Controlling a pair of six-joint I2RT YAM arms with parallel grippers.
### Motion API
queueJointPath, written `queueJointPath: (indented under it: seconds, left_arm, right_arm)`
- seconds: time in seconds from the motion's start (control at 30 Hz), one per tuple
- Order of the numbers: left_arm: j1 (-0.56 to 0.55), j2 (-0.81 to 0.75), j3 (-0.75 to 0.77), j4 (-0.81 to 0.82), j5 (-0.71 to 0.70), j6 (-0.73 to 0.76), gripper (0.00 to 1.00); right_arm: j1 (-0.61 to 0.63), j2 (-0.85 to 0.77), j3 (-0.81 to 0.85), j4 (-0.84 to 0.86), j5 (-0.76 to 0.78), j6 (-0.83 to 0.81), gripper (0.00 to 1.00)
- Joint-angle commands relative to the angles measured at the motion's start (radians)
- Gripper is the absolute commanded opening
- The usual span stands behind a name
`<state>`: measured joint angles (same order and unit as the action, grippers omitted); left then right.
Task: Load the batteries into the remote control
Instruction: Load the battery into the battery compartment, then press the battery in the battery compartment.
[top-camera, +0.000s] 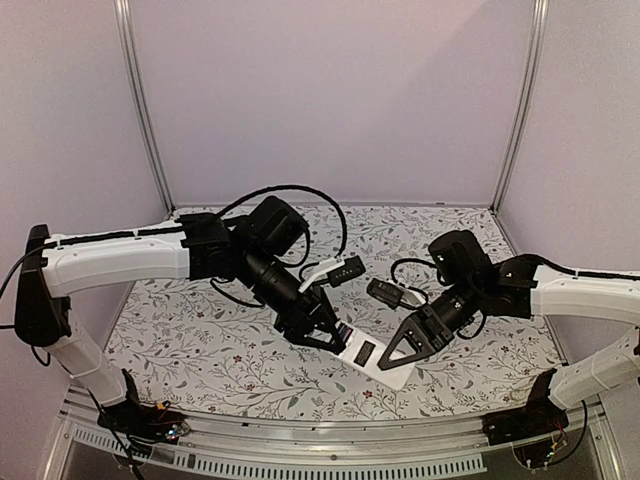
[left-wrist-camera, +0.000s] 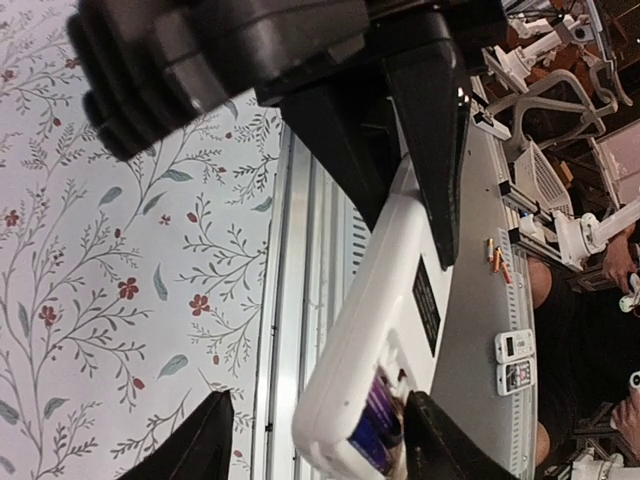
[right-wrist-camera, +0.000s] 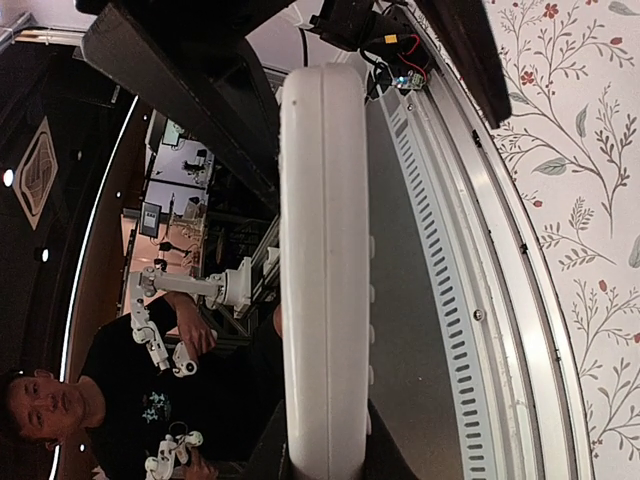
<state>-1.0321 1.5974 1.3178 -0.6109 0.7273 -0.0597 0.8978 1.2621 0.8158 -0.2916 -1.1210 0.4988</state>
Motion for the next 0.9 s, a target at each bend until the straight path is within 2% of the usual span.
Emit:
queueJointPath:
  seconds: [0.0,0.27,0.57,0.87]
  left_arm:
    - [0.016,-0.029,-0.015,0.08,-0.043,-0.054,0.64]
    - [0.026,-0.055,-0.033,0.131,-0.041,-0.117,0.6]
    - [0.044,-0.025,-0.045,0.132,-0.04,-0.152,0.43]
    - [0.062,-0.009,-0.048,0.136,-0.037,-0.184,0.32]
  right_arm:
    - [0.01,-0.015,0.053,0.005,-0.011,-0.049,0.0]
    - [0.01,0.005,0.098,-0.116,0.014,-0.146,0.0]
    - [0.01,0.004,0.108,-0.146,0.036,-0.164,0.0]
    - [0.01,-0.001,0.132,-0.2,0.055,-0.207,0.0]
